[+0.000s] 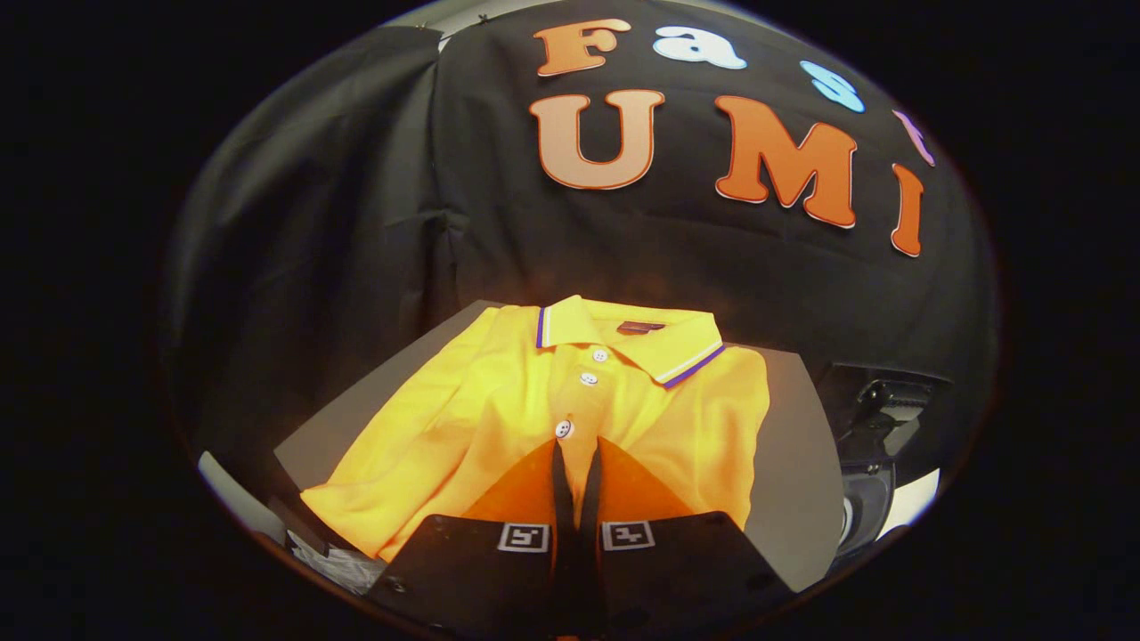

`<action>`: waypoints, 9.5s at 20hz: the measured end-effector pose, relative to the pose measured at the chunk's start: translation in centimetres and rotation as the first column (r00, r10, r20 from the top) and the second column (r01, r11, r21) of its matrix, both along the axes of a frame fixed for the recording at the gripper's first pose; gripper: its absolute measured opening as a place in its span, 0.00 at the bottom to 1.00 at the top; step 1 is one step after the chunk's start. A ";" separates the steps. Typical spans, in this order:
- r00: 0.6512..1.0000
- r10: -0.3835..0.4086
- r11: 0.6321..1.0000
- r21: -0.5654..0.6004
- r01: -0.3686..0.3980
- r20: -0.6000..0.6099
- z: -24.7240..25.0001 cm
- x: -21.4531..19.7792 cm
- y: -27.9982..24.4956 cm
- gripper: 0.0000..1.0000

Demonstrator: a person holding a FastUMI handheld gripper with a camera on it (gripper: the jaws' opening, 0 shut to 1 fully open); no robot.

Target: Put the clothes into the washing machine and then close the washing machine lid.

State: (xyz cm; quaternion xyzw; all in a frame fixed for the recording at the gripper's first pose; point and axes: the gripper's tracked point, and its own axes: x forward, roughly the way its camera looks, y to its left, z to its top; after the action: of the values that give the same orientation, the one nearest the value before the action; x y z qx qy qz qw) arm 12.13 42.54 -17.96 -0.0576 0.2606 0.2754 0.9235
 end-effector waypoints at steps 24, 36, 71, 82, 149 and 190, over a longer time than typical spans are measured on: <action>0.904 -0.170 0.895 0.445 -0.025 0.393 21.0 -3.4 -11.9 0.07; 0.873 -0.297 0.911 0.388 0.137 0.388 17.9 6.3 -38.6 0.07; 0.915 -0.358 0.923 0.076 0.377 -0.186 -19.4 15.4 -41.5 0.08; 0.851 -0.392 0.912 -0.028 0.409 -0.349 -25.6 12.3 -41.7 0.99; 0.895 -0.377 0.926 0.118 0.359 0.237 0.4 27.6 -36.9 0.97; 0.923 -0.337 0.941 0.096 0.324 0.186 -2.4 17.8 -38.4 0.98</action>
State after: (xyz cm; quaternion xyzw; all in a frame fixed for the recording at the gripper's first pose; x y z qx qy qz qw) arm 29.91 4.10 -20.31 -0.0107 0.1634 0.1167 0.9796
